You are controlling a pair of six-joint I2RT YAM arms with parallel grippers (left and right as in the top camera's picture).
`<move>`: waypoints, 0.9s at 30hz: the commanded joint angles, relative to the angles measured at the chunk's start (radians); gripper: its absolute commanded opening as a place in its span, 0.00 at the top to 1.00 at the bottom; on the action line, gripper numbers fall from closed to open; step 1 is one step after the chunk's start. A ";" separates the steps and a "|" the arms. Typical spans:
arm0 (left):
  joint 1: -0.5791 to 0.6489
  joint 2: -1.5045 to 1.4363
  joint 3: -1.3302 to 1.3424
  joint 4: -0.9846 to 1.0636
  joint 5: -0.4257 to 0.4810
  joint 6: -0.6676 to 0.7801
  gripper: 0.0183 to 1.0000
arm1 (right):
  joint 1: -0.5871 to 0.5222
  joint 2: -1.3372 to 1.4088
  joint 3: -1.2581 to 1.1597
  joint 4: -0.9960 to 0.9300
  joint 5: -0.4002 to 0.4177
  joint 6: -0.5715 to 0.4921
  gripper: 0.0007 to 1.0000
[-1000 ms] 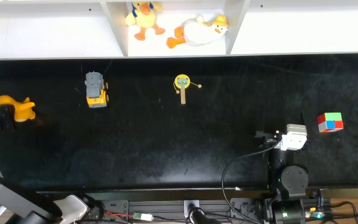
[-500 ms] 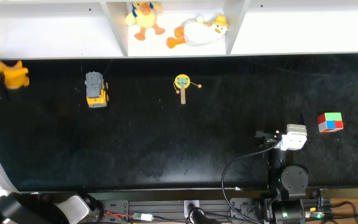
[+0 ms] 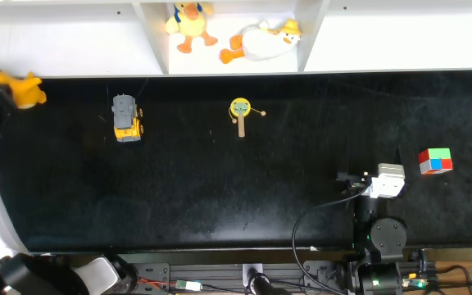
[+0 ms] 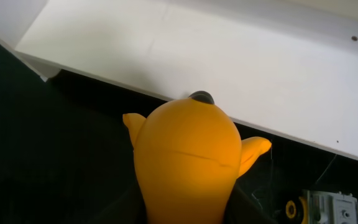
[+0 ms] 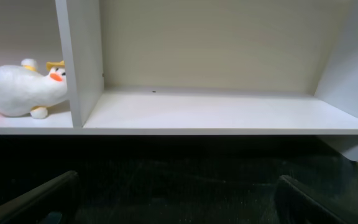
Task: Store Toys
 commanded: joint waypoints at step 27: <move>-0.109 0.113 0.104 0.125 -0.138 -0.142 0.73 | 0.004 -0.007 -0.014 0.002 -0.006 0.004 0.00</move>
